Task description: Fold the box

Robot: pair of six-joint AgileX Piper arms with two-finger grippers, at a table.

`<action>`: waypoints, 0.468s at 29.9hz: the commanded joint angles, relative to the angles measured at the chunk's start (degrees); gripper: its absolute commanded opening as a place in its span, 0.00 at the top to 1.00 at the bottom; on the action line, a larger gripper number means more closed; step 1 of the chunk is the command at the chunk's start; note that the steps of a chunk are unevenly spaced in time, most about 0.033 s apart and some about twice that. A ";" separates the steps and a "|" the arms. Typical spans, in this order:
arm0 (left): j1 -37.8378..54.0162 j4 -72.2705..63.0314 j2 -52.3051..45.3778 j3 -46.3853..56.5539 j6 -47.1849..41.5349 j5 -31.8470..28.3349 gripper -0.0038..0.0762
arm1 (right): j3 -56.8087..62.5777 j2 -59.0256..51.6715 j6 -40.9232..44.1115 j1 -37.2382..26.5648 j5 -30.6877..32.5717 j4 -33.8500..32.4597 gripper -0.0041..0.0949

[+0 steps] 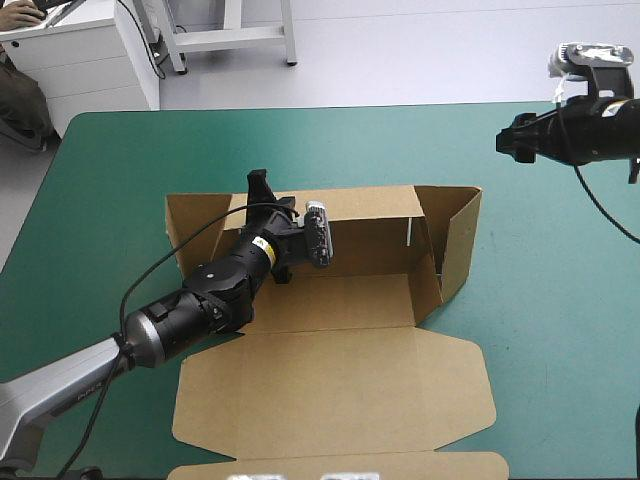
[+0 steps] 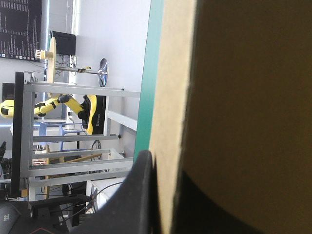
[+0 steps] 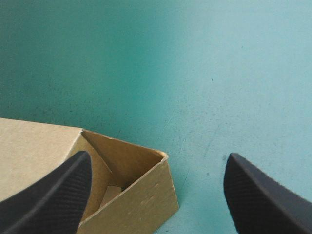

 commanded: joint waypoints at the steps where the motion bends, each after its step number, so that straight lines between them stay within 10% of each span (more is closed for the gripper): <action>1: 0.05 -0.71 -1.41 -0.73 -2.30 1.99 0.96 | -2.87 2.90 -0.73 1.31 0.23 1.76 0.25; 14: -1.51 -2.50 -1.41 -0.73 -2.30 1.48 0.96 | -8.13 15.24 -0.26 6.94 -3.15 -1.47 0.25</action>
